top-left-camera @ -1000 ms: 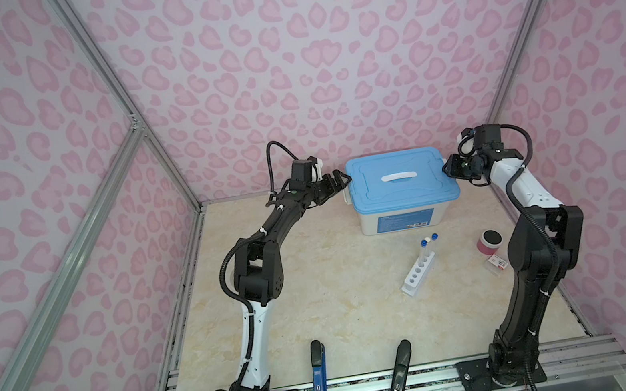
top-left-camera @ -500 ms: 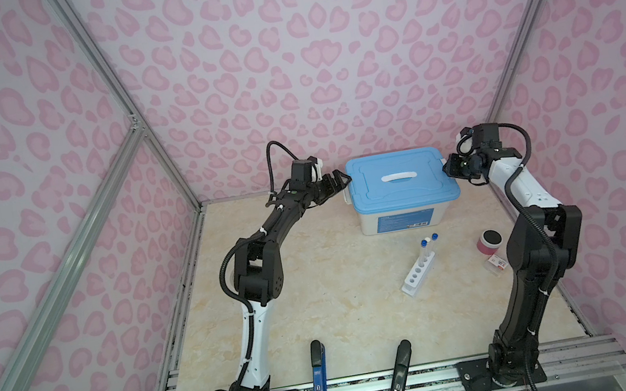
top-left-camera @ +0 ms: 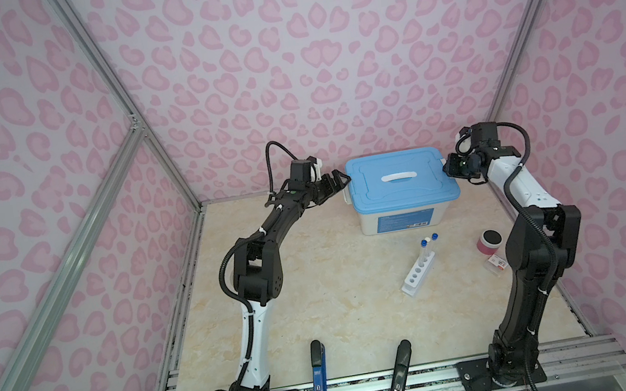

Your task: Organize the chemistry lab equipment

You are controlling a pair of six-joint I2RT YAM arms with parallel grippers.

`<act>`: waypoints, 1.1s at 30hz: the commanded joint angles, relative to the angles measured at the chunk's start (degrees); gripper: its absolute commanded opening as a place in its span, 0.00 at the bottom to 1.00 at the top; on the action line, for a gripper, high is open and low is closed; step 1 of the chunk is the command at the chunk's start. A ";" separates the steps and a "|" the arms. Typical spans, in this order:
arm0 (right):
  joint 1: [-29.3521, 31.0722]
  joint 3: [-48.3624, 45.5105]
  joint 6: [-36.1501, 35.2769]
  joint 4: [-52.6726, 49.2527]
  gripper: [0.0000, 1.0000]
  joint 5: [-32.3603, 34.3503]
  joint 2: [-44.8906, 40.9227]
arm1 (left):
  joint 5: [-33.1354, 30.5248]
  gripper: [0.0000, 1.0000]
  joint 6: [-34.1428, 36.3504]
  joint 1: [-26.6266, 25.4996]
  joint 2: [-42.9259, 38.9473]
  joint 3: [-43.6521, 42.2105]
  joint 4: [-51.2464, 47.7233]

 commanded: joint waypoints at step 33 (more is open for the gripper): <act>1.50 -2.79 -2.34 0.93 0.34 0.44 -5.96 | 3.93 1.00 7.41 -0.02 -22.29 -2.32 8.90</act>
